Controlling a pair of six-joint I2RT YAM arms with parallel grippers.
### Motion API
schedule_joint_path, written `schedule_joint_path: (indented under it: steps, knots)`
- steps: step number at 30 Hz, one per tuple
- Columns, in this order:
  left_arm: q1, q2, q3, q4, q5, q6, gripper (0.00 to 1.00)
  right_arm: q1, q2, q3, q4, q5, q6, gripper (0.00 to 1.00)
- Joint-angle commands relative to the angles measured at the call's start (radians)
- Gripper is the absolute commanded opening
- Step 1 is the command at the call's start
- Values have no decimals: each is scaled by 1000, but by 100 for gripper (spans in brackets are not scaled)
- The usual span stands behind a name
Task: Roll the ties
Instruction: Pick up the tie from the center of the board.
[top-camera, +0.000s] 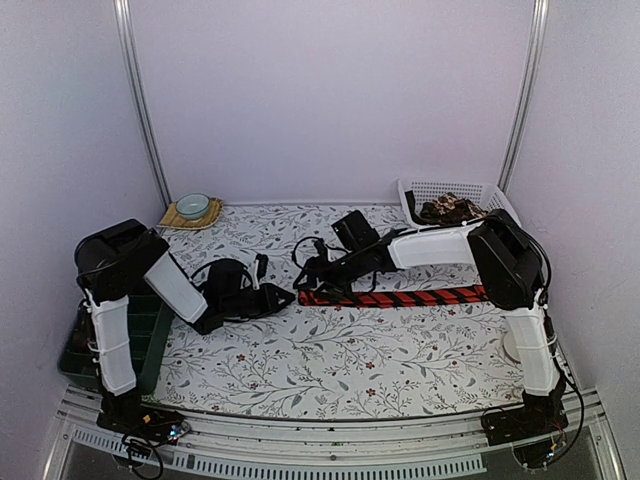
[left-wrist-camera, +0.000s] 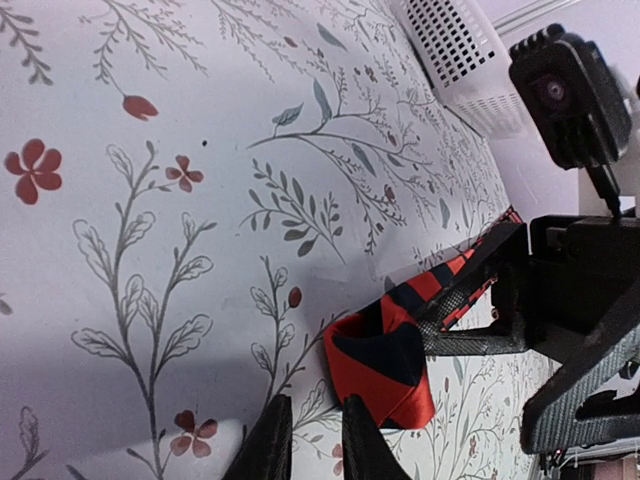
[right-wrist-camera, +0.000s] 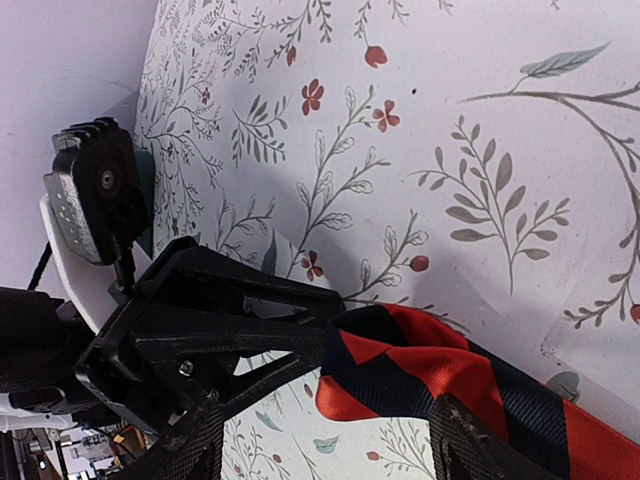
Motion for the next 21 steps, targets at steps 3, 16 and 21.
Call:
schedule_joint_path:
  steps: [3, 16, 21]
  knots:
    - [-12, 36, 21, 18, 20, 1, 18, -4, -50, 40, 12, -1, 34, 70]
    - [-15, 84, 43, 95, 75, -25, 18, -4, 8, 24, -17, -8, 60, 66]
    - [-20, 100, 52, 119, 93, -35, 18, -5, 25, 17, -12, -16, 72, 63]
